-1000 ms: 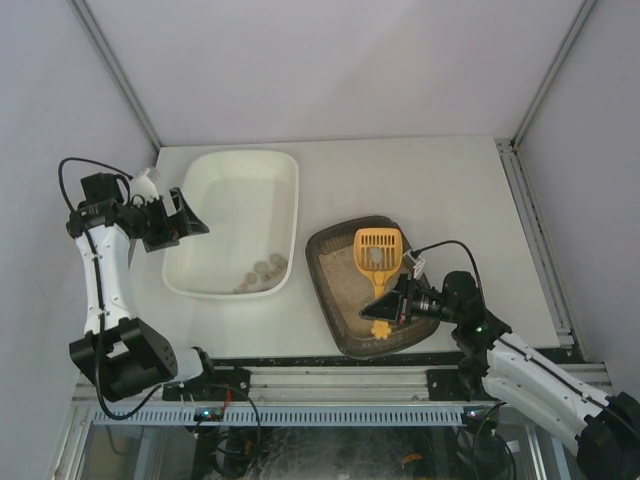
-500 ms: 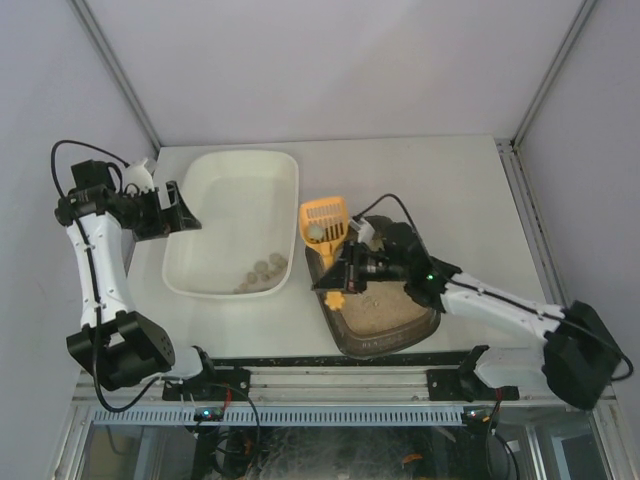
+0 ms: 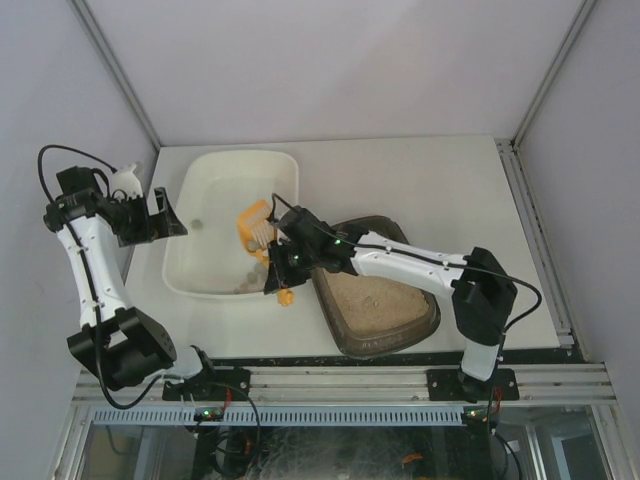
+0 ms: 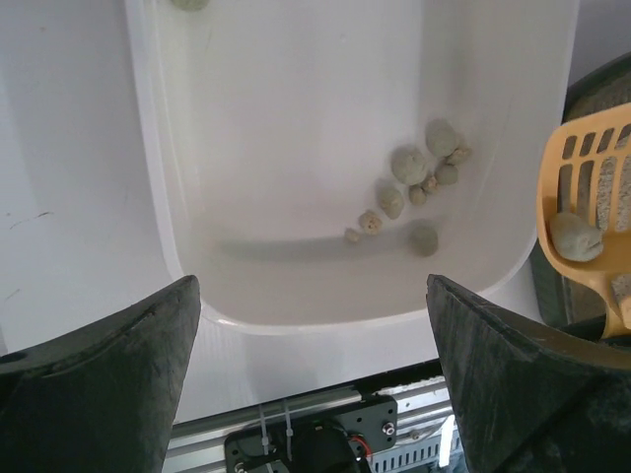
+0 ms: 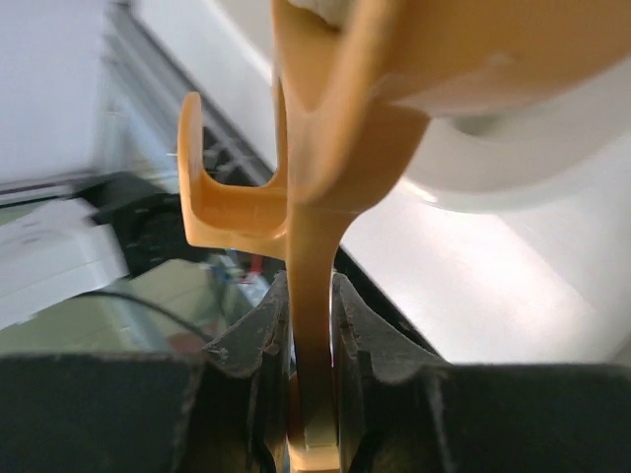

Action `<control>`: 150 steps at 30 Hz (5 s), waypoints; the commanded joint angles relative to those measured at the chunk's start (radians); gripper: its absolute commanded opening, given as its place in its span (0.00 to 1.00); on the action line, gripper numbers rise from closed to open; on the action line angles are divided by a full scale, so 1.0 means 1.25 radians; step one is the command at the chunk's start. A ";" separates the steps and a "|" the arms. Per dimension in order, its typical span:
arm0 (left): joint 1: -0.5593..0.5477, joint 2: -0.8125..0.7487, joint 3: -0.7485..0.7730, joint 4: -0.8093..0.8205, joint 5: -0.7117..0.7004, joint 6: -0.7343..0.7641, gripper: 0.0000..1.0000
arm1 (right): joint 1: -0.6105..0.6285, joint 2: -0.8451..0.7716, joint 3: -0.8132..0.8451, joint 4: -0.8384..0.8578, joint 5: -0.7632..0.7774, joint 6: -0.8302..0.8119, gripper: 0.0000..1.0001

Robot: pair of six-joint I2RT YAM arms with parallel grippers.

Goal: Clean the litter box

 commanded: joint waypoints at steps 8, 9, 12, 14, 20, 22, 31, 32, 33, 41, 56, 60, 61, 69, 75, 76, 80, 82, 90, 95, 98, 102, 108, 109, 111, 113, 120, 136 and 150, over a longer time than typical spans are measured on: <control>0.008 -0.003 -0.063 0.061 0.001 -0.010 0.99 | 0.155 0.261 0.515 -0.697 0.602 -0.192 0.00; 0.007 0.001 -0.063 0.062 0.003 -0.012 0.99 | 0.162 0.282 0.545 -0.730 0.632 -0.189 0.00; 0.008 0.004 -0.068 0.069 0.002 -0.019 0.99 | 0.176 0.323 0.591 -0.789 0.704 -0.183 0.00; 0.008 0.005 -0.071 0.075 -0.005 -0.026 0.98 | 0.185 0.337 0.601 -0.809 0.764 -0.184 0.00; 0.008 -0.006 -0.075 0.076 -0.013 -0.016 0.99 | 0.191 0.342 0.610 -0.852 0.853 -0.171 0.00; 0.008 -0.011 -0.074 0.076 -0.011 -0.008 0.99 | 0.187 0.329 0.598 -0.833 0.850 -0.177 0.00; 0.006 -0.013 -0.054 0.056 0.027 -0.002 1.00 | 0.168 0.305 0.567 -0.755 0.822 -0.217 0.00; 0.004 -0.013 -0.051 0.055 0.024 -0.002 1.00 | 0.167 0.307 0.568 -0.754 0.824 -0.218 0.00; 0.001 -0.012 -0.047 0.056 0.018 -0.002 1.00 | 0.167 0.308 0.568 -0.754 0.829 -0.217 0.00; -0.155 -0.014 0.005 0.072 -0.055 0.027 1.00 | 0.116 0.111 0.391 -0.622 0.768 -0.163 0.00; -0.678 0.279 0.283 0.112 -0.134 0.179 1.00 | -0.057 -0.592 -0.233 -0.401 0.659 0.094 0.00; -0.762 0.439 0.420 0.104 -0.133 0.163 1.00 | -0.047 -0.672 -0.283 -0.414 0.665 0.160 0.00; -0.778 0.471 0.445 0.110 -0.157 0.160 1.00 | -0.041 -0.690 -0.296 -0.417 0.669 0.177 0.00; -0.914 0.637 0.535 0.194 -0.272 0.195 1.00 | 0.004 -0.783 -0.351 -0.491 0.714 0.279 0.00; -0.941 0.721 0.611 0.147 -0.211 0.231 1.00 | 0.007 -0.812 -0.380 -0.505 0.714 0.297 0.00; -0.946 0.727 0.611 0.145 -0.205 0.237 1.00 | 0.002 -0.812 -0.383 -0.499 0.697 0.288 0.00; -0.955 0.748 0.587 0.163 -0.208 0.250 1.00 | -0.002 -0.807 -0.383 -0.506 0.644 0.286 0.00; -0.955 0.766 0.589 0.166 -0.220 0.254 1.00 | 0.008 -0.815 -0.384 -0.524 0.638 0.302 0.00; -0.957 0.799 0.600 0.067 -0.125 0.320 1.00 | 0.023 -0.874 -0.416 -0.540 0.643 0.347 0.00; -0.961 0.813 0.603 0.040 -0.120 0.323 1.00 | 0.023 -0.883 -0.425 -0.542 0.644 0.352 0.00; -0.960 0.822 0.608 0.081 -0.180 0.235 0.95 | 0.021 -0.878 -0.428 -0.545 0.629 0.343 0.00; -0.946 0.807 0.589 0.090 -0.141 0.105 0.80 | -0.034 -0.861 -0.430 -0.538 0.483 0.261 0.00; -0.928 0.692 0.380 0.232 -0.143 -0.078 0.78 | -0.226 -0.794 -0.433 -0.502 0.084 0.091 0.00; -0.923 0.675 0.346 0.252 -0.149 -0.110 0.77 | -0.250 -0.778 -0.433 -0.493 0.025 0.075 0.00; -0.909 0.643 0.288 0.287 -0.139 -0.169 0.74 | -0.295 -0.734 -0.433 -0.478 -0.070 0.047 0.00; -0.898 0.618 0.230 0.319 -0.141 -0.224 0.71 | -0.337 -0.685 -0.425 -0.477 -0.135 0.020 0.00; -0.869 0.466 -0.018 0.507 -0.180 -0.401 0.73 | -0.428 -0.499 -0.350 -0.523 -0.241 -0.039 0.00; -0.875 0.330 -0.127 0.612 -0.197 -0.545 0.75 | -0.355 -0.298 -0.276 -0.541 -0.196 0.140 0.00; -0.866 0.249 -0.171 0.630 -0.215 -0.540 0.76 | -0.282 -0.159 -0.302 -0.303 -0.099 0.267 0.00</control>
